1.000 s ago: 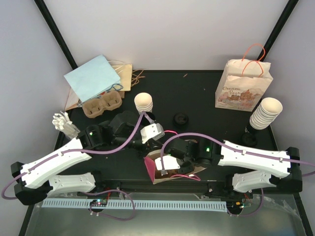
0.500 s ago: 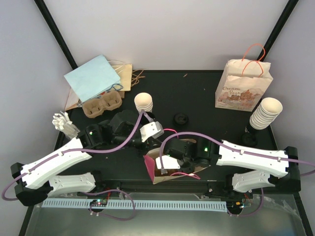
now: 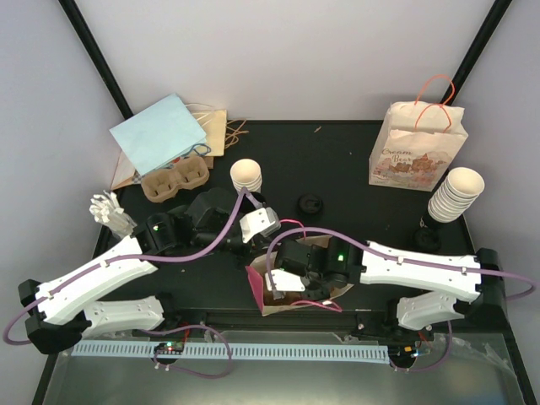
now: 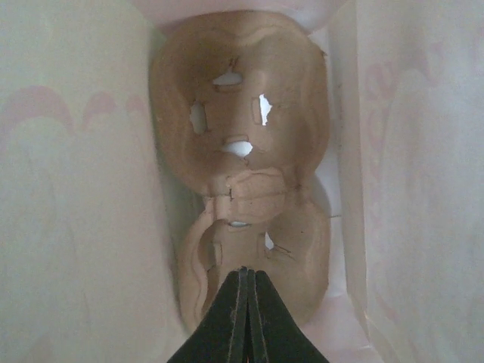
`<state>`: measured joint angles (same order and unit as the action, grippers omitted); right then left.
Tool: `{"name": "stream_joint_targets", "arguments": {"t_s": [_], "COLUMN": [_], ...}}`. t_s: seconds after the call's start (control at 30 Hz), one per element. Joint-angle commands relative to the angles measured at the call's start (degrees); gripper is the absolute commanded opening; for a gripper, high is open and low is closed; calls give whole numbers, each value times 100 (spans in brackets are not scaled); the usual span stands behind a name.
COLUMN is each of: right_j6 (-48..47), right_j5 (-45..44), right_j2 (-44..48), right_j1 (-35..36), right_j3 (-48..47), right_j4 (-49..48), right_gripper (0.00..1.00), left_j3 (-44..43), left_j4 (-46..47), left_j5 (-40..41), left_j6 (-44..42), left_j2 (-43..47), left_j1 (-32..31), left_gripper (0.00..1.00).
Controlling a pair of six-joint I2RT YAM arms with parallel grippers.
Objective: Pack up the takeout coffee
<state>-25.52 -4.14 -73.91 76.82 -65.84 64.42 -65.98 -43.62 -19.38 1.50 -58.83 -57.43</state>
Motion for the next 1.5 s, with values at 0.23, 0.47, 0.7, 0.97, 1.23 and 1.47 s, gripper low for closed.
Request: {"name": "stream_joint_targets", "arguments": {"t_s": [0.23,0.47,0.7,0.97,1.23,1.47], "right_j6": [82,143,234,340,238,221], "right_j5": [616,795,689,584,553,475], "right_j2": [-341,-485,-671,-849,-870,-1089], "right_j1": [-64,-62,-63,-63,-62,-65], "right_j3": [236,379,464,665,1046,1189], "right_j4": [-111,-237,-331,-569,-837,-1131], "right_gripper": [1,1,1,1,1,1], "left_j3": [6,14,2,-14,6,-3], "left_j4": [226,224,220,239,240,244], "left_j5": [-110,-121,-55,-22,0,-5], "left_j6": [-109,-149,-128,-88,-115,-115], "left_j2": [117,171,140,97,76,73], "left_j1": [47,42,43,47,51,56], "left_gripper": [1,2,2,2,2,2]}}
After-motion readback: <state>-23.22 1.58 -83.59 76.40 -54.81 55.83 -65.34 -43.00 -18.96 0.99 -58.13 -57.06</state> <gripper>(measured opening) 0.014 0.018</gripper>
